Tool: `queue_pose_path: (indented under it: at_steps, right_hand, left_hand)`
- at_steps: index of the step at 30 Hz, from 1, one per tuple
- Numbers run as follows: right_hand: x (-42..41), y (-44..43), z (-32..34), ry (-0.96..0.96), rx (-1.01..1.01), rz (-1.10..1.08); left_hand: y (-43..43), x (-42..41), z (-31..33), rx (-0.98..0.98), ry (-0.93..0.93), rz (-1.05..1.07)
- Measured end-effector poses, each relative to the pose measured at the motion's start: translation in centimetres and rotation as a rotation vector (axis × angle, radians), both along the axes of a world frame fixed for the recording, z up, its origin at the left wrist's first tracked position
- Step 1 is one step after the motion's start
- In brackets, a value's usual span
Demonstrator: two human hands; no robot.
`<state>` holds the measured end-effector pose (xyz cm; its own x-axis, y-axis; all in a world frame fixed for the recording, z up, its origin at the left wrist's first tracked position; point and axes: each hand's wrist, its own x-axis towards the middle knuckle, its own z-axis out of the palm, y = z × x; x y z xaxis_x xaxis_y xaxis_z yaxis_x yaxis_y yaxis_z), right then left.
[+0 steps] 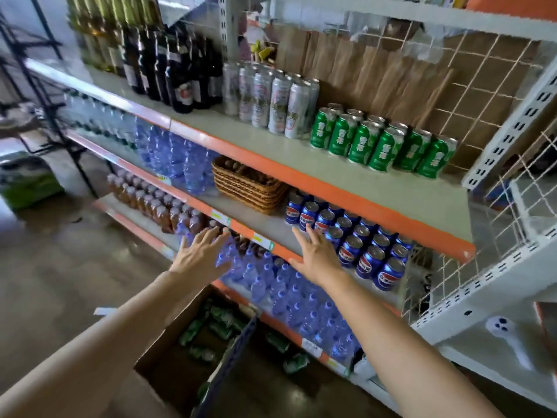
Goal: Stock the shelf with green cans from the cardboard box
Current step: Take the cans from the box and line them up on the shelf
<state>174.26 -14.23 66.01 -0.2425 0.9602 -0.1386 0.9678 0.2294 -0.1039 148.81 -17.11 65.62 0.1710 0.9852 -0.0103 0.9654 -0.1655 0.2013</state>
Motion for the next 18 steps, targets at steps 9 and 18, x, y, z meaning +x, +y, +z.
queue_pose_path:
  at_steps: [9, 18]
  right_hand:
    - [-14.1, 1.3, -4.0, -0.011, -0.102, 0.259]
    - [-20.6, 2.4, -9.4, 0.040, -0.291, 0.245]
  left_hand:
    - [-5.2, -12.3, -3.2, -0.146, 0.049, 0.290]
    - [-5.7, -17.8, -8.2, -0.330, 0.018, 0.368]
